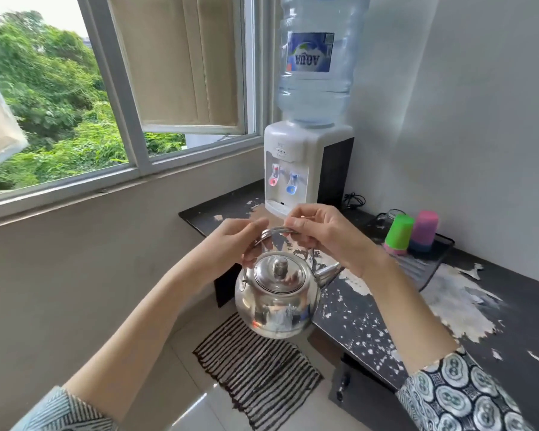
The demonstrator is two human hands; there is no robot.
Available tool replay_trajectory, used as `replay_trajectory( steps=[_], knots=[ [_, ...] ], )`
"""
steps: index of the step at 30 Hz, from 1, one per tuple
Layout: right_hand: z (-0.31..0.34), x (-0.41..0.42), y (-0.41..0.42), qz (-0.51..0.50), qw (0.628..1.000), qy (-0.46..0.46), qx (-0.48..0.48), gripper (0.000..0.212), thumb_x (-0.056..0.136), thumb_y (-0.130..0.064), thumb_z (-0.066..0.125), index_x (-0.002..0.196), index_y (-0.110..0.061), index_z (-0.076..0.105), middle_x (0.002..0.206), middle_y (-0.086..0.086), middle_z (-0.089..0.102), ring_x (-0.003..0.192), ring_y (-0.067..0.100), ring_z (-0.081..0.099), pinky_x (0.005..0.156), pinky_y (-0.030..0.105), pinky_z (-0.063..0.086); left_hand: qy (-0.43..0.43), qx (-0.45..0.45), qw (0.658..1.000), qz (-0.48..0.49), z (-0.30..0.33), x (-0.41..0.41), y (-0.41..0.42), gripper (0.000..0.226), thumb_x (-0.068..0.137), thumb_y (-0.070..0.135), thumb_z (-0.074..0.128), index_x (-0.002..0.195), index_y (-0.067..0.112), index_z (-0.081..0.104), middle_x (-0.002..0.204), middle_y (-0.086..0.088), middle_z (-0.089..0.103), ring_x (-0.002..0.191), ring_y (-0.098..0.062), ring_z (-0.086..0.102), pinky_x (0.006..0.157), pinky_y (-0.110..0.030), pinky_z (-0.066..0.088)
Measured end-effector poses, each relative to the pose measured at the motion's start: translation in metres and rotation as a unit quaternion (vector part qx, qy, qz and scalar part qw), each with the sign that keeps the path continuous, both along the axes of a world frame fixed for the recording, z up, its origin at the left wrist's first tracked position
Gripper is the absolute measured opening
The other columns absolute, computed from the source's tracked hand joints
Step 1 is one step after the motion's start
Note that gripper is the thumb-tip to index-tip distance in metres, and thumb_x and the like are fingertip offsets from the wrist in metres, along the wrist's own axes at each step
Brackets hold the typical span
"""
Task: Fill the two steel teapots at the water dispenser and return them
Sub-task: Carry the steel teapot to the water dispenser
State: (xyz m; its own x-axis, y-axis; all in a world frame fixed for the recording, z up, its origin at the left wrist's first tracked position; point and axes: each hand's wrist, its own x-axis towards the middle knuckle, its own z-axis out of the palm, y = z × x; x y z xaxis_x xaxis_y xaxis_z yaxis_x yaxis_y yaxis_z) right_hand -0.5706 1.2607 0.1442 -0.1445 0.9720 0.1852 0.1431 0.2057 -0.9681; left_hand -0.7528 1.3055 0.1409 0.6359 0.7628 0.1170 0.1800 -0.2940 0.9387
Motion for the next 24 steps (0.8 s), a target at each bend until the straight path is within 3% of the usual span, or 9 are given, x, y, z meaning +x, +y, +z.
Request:
replay_trajectory(
  steps=[2, 6, 9, 12, 14, 16, 18, 20, 24],
  knots=[
    [-0.01, 0.0, 0.039, -0.015, 1.0, -0.013, -0.001, 0.015, 0.092, -0.005, 0.051, 0.078, -0.004, 0.056, 0.054, -0.008, 0.051, 0.05, 0.005, 0.039, 0.052, 0.016, 0.032, -0.005, -0.013, 1.0, -0.006, -0.015, 0.005, 0.044, 0.037, 0.096, 0.03, 0.042, 0.067, 0.015, 0.06, 0.039, 0.01, 0.042, 0.04, -0.006, 0.036, 0.045, -0.015, 0.034],
    [-0.033, 0.005, 0.113, -0.065, 0.998, -0.025, 0.0, 0.007, 0.089, -0.004, 0.054, 0.084, -0.008, 0.055, 0.064, -0.003, 0.052, 0.053, 0.008, 0.045, 0.054, 0.016, 0.037, 0.012, -0.022, 0.999, -0.033, -0.045, 0.021, 0.121, 0.029, 0.094, 0.032, 0.046, 0.07, 0.028, 0.06, 0.038, 0.01, 0.045, 0.037, -0.004, 0.038, 0.045, -0.018, 0.034],
    [-0.056, 0.015, 0.182, -0.084, 0.996, -0.028, 0.002, 0.005, 0.09, -0.004, 0.053, 0.094, -0.004, 0.05, 0.067, -0.01, 0.055, 0.054, 0.014, 0.048, 0.056, 0.021, 0.043, 0.021, -0.032, 0.998, -0.049, -0.069, 0.035, 0.178, 0.022, 0.091, 0.034, 0.053, 0.071, 0.031, 0.062, 0.047, 0.008, 0.053, 0.044, -0.01, 0.045, 0.047, -0.016, 0.038],
    [-0.082, 0.027, 0.249, -0.098, 0.992, -0.075, 0.01, 0.005, 0.091, -0.002, 0.05, 0.092, -0.006, 0.048, 0.048, -0.02, 0.054, 0.039, 0.0, 0.041, 0.047, 0.011, 0.038, 0.047, -0.046, 0.997, -0.032, -0.093, 0.052, 0.23, 0.018, 0.09, 0.034, 0.056, 0.082, 0.019, 0.061, 0.062, -0.001, 0.057, 0.055, -0.015, 0.048, 0.051, -0.019, 0.038],
    [-0.094, 0.033, 0.282, -0.104, 0.989, -0.105, -0.007, 0.01, 0.091, -0.003, 0.05, 0.088, -0.013, 0.048, 0.041, -0.018, 0.049, 0.037, 0.001, 0.036, 0.045, 0.012, 0.035, 0.077, -0.03, 0.997, -0.005, -0.103, 0.06, 0.257, 0.023, 0.091, 0.035, 0.054, 0.08, 0.015, 0.057, 0.057, 0.007, 0.055, 0.049, -0.005, 0.045, 0.048, -0.014, 0.035],
    [-0.112, 0.043, 0.333, -0.109, 0.987, -0.118, -0.025, 0.014, 0.09, -0.007, 0.052, 0.085, -0.02, 0.049, 0.039, -0.012, 0.043, 0.042, 0.009, 0.039, 0.053, 0.02, 0.041, 0.09, -0.019, 0.996, 0.007, -0.119, 0.074, 0.299, 0.021, 0.093, 0.031, 0.052, 0.08, 0.014, 0.053, 0.056, 0.011, 0.051, 0.045, 0.001, 0.041, 0.046, -0.012, 0.032],
    [-0.128, 0.05, 0.369, -0.114, 0.981, -0.151, -0.051, 0.013, 0.089, -0.013, 0.055, 0.084, -0.024, 0.05, 0.038, -0.01, 0.043, 0.051, 0.022, 0.05, 0.075, 0.035, 0.049, 0.098, -0.026, 0.995, 0.019, -0.132, 0.081, 0.332, 0.015, 0.095, 0.025, 0.049, 0.085, 0.015, 0.052, 0.062, 0.01, 0.049, 0.05, 0.001, 0.041, 0.05, -0.013, 0.032],
    [-0.141, 0.054, 0.401, -0.113, 0.974, -0.189, -0.059, 0.013, 0.088, -0.015, 0.055, 0.083, -0.026, 0.048, 0.036, -0.011, 0.043, 0.059, 0.026, 0.057, 0.094, 0.047, 0.044, 0.107, -0.025, 0.994, 0.026, -0.145, 0.088, 0.362, 0.012, 0.096, 0.021, 0.047, 0.086, 0.017, 0.051, 0.066, 0.011, 0.048, 0.055, 0.001, 0.042, 0.052, -0.013, 0.033],
    [-0.159, 0.061, 0.461, -0.139, 0.965, -0.209, -0.078, 0.008, 0.087, -0.017, 0.055, 0.086, -0.022, 0.049, 0.037, -0.008, 0.042, 0.087, 0.043, 0.062, 0.095, 0.056, 0.041, 0.121, -0.031, 0.992, 0.029, -0.165, 0.101, 0.425, 0.023, 0.097, 0.021, 0.045, 0.074, 0.024, 0.047, 0.065, 0.012, 0.046, 0.056, 0.001, 0.042, 0.053, -0.013, 0.034]
  ],
)
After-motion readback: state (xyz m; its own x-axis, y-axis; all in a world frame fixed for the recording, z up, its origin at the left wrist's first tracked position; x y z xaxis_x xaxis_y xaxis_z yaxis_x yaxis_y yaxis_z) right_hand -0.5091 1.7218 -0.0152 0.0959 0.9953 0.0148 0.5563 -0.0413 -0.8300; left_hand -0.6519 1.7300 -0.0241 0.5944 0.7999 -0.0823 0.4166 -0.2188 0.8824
